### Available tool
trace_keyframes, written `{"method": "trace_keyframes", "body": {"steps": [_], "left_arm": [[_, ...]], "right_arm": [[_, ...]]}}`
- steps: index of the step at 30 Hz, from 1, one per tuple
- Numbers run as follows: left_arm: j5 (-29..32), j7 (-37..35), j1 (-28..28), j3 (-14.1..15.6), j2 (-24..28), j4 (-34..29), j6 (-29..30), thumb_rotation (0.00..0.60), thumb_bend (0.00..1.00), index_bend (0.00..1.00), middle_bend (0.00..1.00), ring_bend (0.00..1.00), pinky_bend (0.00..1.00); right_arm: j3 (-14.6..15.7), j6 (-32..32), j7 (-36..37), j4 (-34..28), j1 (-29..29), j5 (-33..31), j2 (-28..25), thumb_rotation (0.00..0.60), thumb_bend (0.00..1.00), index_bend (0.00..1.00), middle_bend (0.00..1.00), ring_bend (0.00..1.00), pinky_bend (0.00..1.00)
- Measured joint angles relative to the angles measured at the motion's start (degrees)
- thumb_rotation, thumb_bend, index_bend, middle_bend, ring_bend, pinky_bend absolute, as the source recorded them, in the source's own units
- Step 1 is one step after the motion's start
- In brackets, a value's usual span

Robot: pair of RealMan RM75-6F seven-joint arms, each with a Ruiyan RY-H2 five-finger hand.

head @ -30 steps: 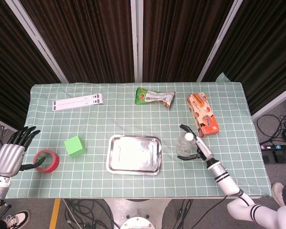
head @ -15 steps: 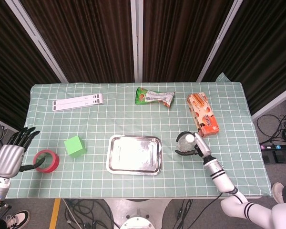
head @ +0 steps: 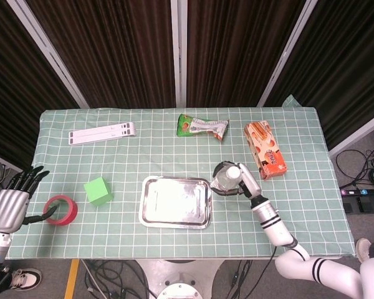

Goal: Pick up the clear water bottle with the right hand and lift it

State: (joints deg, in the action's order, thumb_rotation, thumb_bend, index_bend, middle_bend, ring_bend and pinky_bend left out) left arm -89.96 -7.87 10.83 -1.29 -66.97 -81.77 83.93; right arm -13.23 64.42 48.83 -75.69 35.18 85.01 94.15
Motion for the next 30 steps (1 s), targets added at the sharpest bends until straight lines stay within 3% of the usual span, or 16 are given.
{"method": "trace_keyframes", "body": {"steps": [6, 12, 15, 18, 24, 27, 30], "left_arm": [[0.3, 0.0, 0.2, -0.3, -0.1, -0.1, -0.2, 0.407, 0.23, 0.18, 0.19, 0.1, 0.16], [0.4, -0.3, 0.1, -0.1, -0.6, 0.7, -0.6, 0.406, 0.23, 0.18, 0.19, 0.1, 0.16], [0.4, -0.3, 0.2, -0.2, -0.6, 0.8, -0.7, 0.405, 0.23, 0.18, 0.19, 0.1, 0.16], [0.3, -0.2, 0.5, -0.4, -0.6, 0.5, -0.7, 0.408, 0.24, 0.18, 0.19, 0.1, 0.16], [0.2, 0.1, 0.5, -0.4, -0.8, 0.1, -0.7, 0.405, 0.23, 0.18, 0.19, 0.1, 0.16], [0.2, 0.0, 0.2, 0.0, -0.9, 0.3, -0.7, 0.405, 0.23, 0.18, 0.19, 0.1, 0.16], [0.1, 0.1, 0.2, 0.0, -0.7, 0.3, -0.6, 0.405, 0.23, 0.18, 0.19, 0.1, 0.16]], "right_arm": [[-2.2, 0.3, -5.4, -4.1, 1.4, -1.8, -1.1, 0.6, 0.13, 0.66, 0.55, 0.41, 0.47], [-0.7, -5.7, -5.4, 1.4, 1.0, -6.8, 0.3, 0.6, 0.13, 0.67, 0.55, 0.41, 0.47], [-1.0, -8.2, -4.9, 1.3, 1.2, -6.4, -0.1, 0.6, 0.13, 0.67, 0.55, 0.41, 0.47], [-2.0, -5.4, -4.9, -2.6, 1.3, -3.7, -1.8, 0.6, 0.13, 0.67, 0.55, 0.41, 0.48], [-3.0, 6.3, -6.6, -13.9, 0.3, -0.3, -5.6, 0.6, 0.13, 0.67, 0.56, 0.41, 0.48], [-1.9, 6.3, -6.8, -13.4, -0.4, -2.7, -5.2, 0.6, 0.13, 0.67, 0.56, 0.41, 0.48], [-0.7, 1.0, -6.4, -7.4, -1.0, -6.6, -4.1, 0.6, 0.13, 0.67, 0.56, 0.41, 0.48]]}}
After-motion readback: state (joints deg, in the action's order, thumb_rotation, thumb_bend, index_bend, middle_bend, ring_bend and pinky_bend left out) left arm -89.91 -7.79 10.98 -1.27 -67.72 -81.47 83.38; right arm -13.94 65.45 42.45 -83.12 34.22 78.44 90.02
